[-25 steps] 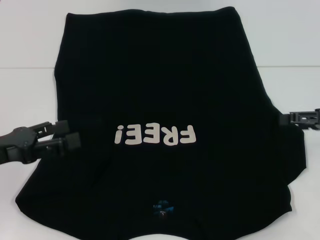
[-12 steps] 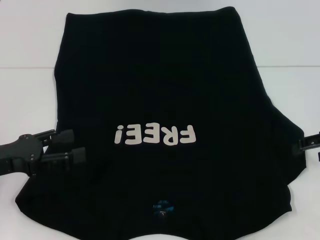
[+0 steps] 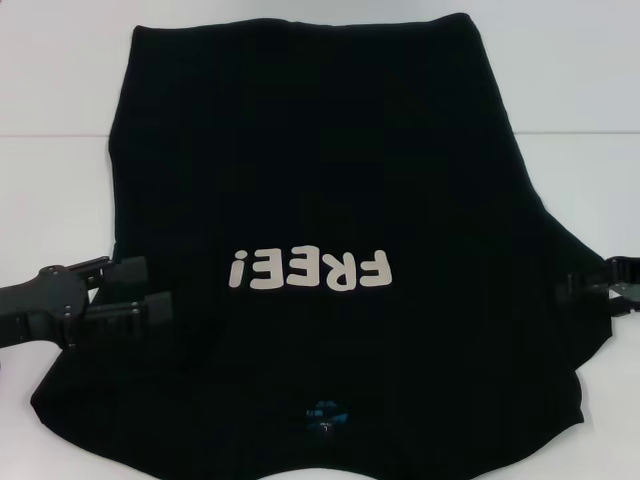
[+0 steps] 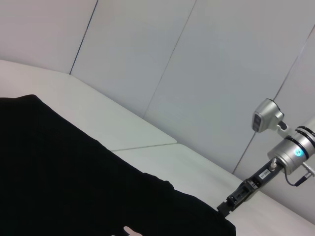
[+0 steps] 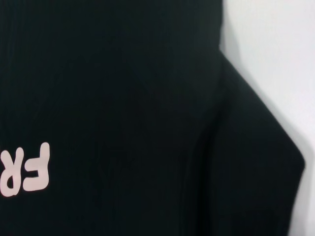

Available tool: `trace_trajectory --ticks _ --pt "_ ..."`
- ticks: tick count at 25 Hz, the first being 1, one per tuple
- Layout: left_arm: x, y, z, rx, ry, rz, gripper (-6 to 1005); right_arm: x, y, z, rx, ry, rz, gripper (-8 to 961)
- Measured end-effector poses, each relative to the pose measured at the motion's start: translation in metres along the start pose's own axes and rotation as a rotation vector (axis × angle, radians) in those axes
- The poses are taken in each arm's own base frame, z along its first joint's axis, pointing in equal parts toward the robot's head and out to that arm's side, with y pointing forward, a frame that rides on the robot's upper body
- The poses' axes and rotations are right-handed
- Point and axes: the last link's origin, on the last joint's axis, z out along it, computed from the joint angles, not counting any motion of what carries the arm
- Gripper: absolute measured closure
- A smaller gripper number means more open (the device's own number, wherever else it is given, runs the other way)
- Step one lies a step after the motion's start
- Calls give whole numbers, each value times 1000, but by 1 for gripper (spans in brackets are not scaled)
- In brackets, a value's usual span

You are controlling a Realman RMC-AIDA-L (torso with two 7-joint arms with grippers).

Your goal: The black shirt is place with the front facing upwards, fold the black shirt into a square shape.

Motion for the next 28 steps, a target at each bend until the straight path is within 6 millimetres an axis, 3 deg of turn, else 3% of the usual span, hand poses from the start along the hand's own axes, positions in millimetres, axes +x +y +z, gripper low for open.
trace_trajectory --ticks 28 --pt "-4 3 8 -28 -35 0 90 -1 0 7 33 3 -21 33"
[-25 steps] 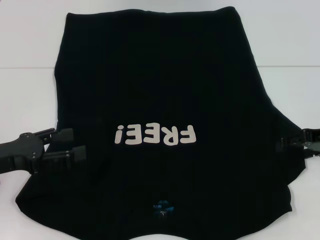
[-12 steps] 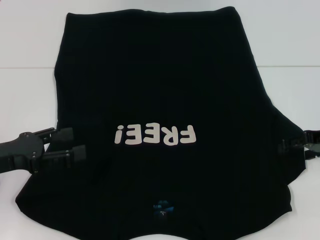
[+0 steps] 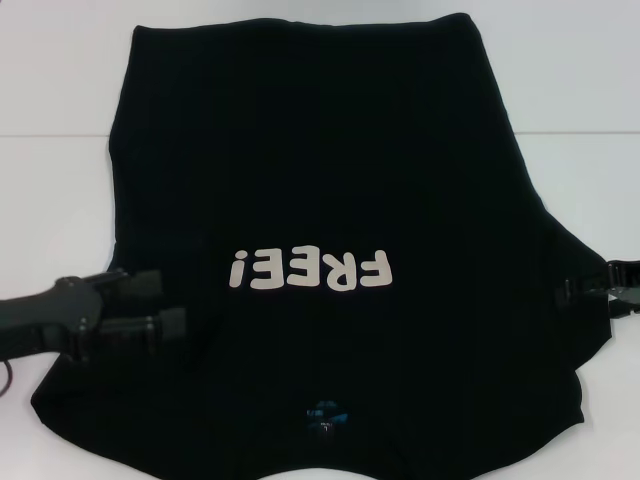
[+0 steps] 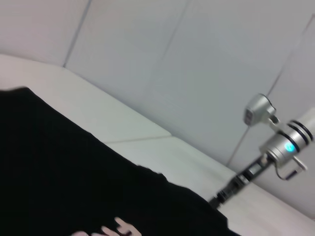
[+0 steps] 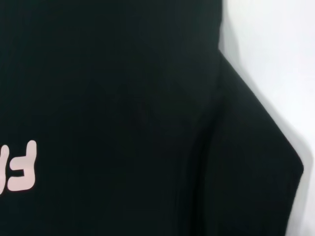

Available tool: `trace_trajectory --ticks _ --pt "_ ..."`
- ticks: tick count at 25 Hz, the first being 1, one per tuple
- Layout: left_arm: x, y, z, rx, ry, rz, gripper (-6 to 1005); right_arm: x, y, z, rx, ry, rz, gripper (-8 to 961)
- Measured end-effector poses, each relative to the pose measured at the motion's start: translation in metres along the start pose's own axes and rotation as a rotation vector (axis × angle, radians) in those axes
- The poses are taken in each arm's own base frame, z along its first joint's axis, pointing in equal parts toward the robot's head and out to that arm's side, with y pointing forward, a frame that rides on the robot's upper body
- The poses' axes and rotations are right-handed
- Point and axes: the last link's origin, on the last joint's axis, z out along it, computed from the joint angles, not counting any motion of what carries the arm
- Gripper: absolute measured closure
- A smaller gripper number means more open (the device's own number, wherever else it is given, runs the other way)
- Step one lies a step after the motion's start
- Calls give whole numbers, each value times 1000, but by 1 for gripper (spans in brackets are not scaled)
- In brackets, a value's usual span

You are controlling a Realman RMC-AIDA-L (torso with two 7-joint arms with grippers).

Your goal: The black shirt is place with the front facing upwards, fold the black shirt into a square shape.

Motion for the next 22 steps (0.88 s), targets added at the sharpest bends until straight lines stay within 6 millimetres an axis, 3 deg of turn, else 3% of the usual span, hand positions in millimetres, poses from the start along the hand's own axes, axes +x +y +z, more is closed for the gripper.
trace_trajectory --ticks 6,20,22 --pt "-4 5 11 -42 -39 3 90 0 1 1 -1 0 -1 34" --pt "-4 5 12 -41 -39 3 91 3 3 5 23 29 -32 35" --pt "-4 5 11 -40 -37 3 91 3 4 5 24 31 -34 102"
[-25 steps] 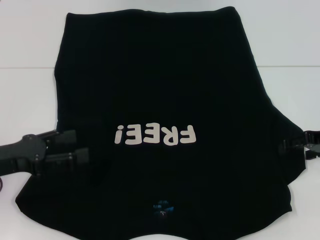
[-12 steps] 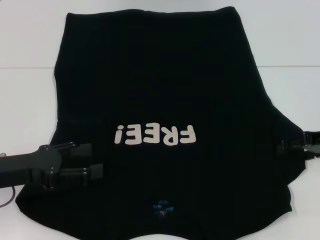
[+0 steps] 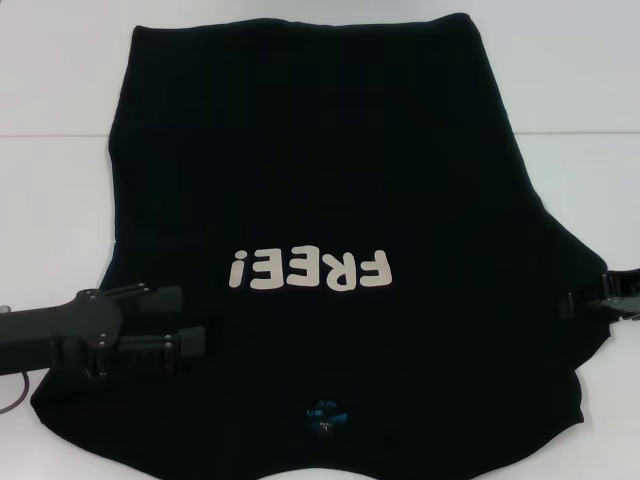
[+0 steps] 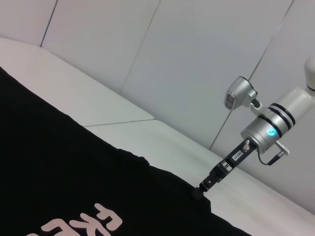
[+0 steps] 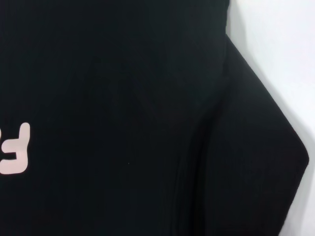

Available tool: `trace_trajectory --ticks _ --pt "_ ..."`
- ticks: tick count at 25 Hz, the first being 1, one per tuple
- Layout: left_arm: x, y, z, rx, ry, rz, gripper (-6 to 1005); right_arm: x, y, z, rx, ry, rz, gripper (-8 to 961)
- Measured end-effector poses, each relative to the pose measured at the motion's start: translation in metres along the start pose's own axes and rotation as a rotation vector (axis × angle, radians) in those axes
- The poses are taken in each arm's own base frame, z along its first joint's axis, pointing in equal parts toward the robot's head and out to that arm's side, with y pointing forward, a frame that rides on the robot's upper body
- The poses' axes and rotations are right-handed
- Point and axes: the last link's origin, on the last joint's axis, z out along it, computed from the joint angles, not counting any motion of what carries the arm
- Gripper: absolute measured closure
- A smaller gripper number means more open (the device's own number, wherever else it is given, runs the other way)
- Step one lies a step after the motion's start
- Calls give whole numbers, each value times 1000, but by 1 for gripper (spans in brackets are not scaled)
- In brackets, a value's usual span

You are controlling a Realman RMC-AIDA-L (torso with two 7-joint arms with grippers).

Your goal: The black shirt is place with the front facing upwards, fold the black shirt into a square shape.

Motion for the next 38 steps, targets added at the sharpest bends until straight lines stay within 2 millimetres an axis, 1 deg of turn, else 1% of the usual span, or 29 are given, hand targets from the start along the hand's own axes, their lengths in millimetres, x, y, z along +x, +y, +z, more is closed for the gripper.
trace_trajectory --ticks 4,9,17,22,25,31,35,38 --pt "0 0 0 0 -2 0 91 0 0 0 0 2 1 235" --pt "0 0 -1 3 0 -1 91 1 -1 0 11 8 -6 478" --pt "0 -1 -1 5 3 0 91 -1 -1 -1 19 3 -12 718" --pt "1 -1 -2 5 2 2 91 -3 -1 -2 22 -4 -17 920" --pt "2 -1 -2 7 3 3 91 -6 -4 -6 28 -19 -15 920" --pt "2 -2 -3 9 3 2 91 -17 -7 -25 26 -83 -34 920" --pt "3 -2 -4 13 2 2 91 -29 -1 -37 24 -119 -79 920" --pt "3 -3 -4 17 2 2 91 -38 8 -43 24 -137 -121 920"
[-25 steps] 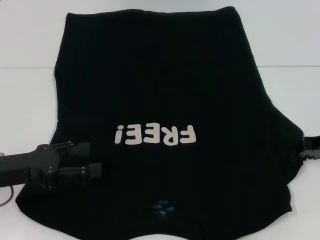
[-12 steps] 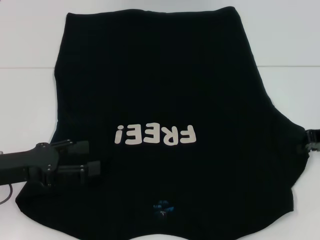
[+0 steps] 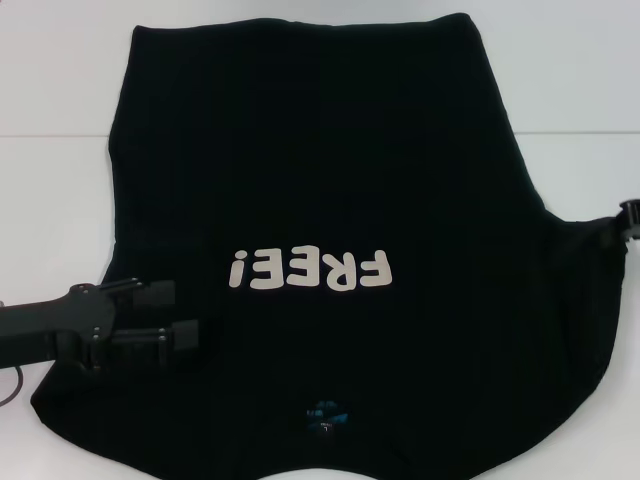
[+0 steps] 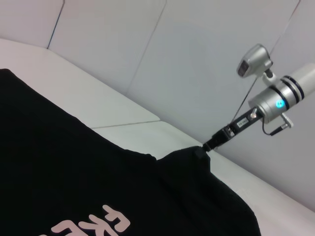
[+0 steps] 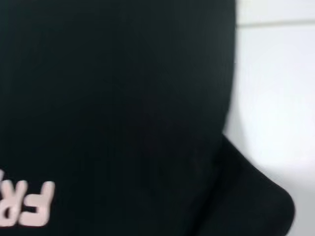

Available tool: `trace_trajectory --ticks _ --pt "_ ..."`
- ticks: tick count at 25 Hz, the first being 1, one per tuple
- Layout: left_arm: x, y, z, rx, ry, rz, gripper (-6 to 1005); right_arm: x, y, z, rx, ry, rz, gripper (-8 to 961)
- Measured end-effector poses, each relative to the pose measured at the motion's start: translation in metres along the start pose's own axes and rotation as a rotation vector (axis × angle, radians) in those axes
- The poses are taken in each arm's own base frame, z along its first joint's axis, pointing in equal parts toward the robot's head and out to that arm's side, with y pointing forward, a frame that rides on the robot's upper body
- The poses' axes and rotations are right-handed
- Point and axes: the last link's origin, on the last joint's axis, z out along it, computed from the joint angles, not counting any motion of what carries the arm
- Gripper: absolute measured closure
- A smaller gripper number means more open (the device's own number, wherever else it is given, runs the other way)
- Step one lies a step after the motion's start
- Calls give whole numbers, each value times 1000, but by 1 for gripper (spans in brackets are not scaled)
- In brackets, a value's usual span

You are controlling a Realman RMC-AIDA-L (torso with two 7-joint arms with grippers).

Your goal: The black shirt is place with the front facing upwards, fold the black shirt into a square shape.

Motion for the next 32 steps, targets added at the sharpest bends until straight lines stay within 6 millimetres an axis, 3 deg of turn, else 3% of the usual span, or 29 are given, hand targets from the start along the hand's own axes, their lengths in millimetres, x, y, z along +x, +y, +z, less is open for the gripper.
trace_trajectory --ticks 6,19,32 --pt "0 0 0 3 1 0 91 -15 32 8 -28 20 -133 920" --pt "0 -1 0 8 -3 1 90 -21 82 28 -61 69 -318 919" --pt "-1 -1 2 11 -1 0 91 -17 111 41 -89 96 -400 919"
